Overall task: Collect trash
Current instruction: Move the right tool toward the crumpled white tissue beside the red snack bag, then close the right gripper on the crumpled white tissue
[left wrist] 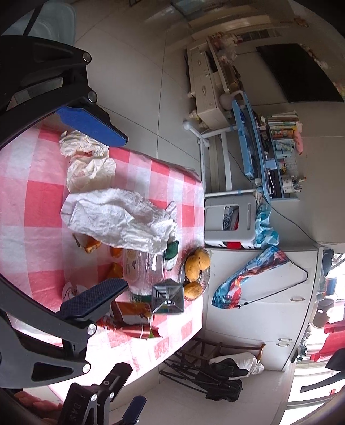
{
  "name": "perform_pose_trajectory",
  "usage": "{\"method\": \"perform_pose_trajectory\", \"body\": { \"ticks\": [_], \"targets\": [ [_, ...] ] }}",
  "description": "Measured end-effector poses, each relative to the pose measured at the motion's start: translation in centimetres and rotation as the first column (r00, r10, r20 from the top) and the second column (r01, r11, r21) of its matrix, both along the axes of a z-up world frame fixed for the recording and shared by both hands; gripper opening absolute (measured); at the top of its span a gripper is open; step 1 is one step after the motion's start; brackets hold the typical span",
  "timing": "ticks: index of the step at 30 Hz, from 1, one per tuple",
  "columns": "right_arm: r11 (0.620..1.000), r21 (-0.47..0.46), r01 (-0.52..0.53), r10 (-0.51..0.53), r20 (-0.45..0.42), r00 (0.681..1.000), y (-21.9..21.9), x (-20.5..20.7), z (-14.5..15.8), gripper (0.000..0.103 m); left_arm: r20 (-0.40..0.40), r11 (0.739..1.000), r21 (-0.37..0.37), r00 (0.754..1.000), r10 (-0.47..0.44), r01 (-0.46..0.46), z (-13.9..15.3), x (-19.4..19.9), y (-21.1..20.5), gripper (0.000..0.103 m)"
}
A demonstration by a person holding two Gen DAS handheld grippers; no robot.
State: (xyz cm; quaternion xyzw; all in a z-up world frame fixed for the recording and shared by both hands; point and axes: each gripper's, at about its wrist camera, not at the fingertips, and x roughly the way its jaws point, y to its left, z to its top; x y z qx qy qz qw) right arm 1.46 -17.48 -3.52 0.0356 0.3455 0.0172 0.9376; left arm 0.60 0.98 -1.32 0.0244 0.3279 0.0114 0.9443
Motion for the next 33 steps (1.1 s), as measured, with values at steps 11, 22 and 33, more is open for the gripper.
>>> {"method": "perform_pose_trajectory", "body": {
  "ticks": [11, 22, 33],
  "targets": [
    [0.998, -0.02, -0.059, 0.059, 0.016, 0.998, 2.3, -1.0, 0.7, 0.097, -0.006, 1.0, -0.008, 1.0, 0.017, -0.017, -0.4, 0.4, 0.5, 0.096],
    [0.997, 0.038, -0.061, 0.06, 0.029, 0.998, 1.8, -0.7, 1.0, 0.097, -0.01, 0.999, 0.018, 0.999, 0.048, -0.048, -0.6, 0.8, 0.7, 0.096],
    [0.99, 0.071, -0.119, 0.12, -0.009, 0.993, 3.1, 0.1, 0.0, 0.092, -0.04, 0.994, 0.017, 0.994, 0.105, -0.104, -1.1, 1.5, 2.2, 0.096]
  ]
}}
